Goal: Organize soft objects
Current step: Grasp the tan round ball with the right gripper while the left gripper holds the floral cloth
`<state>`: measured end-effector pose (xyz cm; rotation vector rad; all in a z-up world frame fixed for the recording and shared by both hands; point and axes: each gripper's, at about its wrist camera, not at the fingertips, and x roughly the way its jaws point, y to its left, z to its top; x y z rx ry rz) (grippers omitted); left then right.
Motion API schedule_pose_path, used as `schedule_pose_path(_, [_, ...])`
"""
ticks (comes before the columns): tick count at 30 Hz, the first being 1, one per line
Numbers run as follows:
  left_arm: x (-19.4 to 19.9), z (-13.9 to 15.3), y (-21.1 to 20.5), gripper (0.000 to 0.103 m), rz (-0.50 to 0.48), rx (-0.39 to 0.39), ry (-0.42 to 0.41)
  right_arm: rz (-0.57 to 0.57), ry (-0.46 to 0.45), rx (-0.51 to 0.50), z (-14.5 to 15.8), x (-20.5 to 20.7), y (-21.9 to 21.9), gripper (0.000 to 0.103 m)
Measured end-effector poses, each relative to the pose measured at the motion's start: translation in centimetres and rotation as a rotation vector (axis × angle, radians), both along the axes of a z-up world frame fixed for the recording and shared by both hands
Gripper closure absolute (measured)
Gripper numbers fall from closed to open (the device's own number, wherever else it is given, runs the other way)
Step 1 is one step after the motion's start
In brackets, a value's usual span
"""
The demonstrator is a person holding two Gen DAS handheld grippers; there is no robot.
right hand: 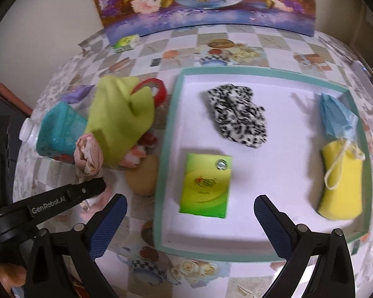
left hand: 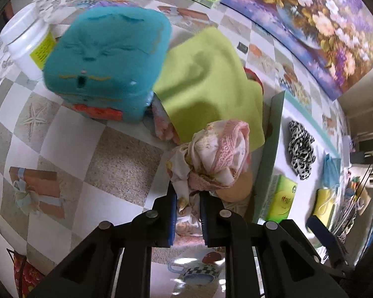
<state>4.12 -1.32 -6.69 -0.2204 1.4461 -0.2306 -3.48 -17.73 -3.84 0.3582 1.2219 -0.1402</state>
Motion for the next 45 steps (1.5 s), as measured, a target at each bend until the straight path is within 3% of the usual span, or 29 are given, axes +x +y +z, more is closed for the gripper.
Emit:
schedule_pose_path(3, [-0.6,0.7,2.0,0.086,0.025,-0.002,-0.001,0.023,-0.018,0.020,-0.1,0.5,0.4,0.005])
schedule_pose_path(6, [-0.6,0.7,2.9,0.086,0.048,-0.001,0.008,0.054,-0.031,0.031,-0.2,1.0,1.1,0.015])
schedule_pose_path(15, [-1.2,1.2,5.9,0.086,0.104,-0.012,0.013,0.149,-0.085,0.044,0.0,2.4,3.7,0.023])
schedule_pose_path(20, [-1.6,1.4,7.2,0.086,0.132,-0.023,0.020,0.199,-0.080,0.034,-0.3,3.0,5.0,0.041])
schedule_pose_path(27, [-2.1,1.6,8.4,0.086,0.172,-0.041,0.024,0.255,-0.068,0.018,-0.7,3.8,6.4,0.047])
schedule_pose_path(45, [-2.1,0.9,9.1,0.086,0.261,-0.065,0.047,0.259,0.003,-0.101,-2.9,6.1,7.1,0.047])
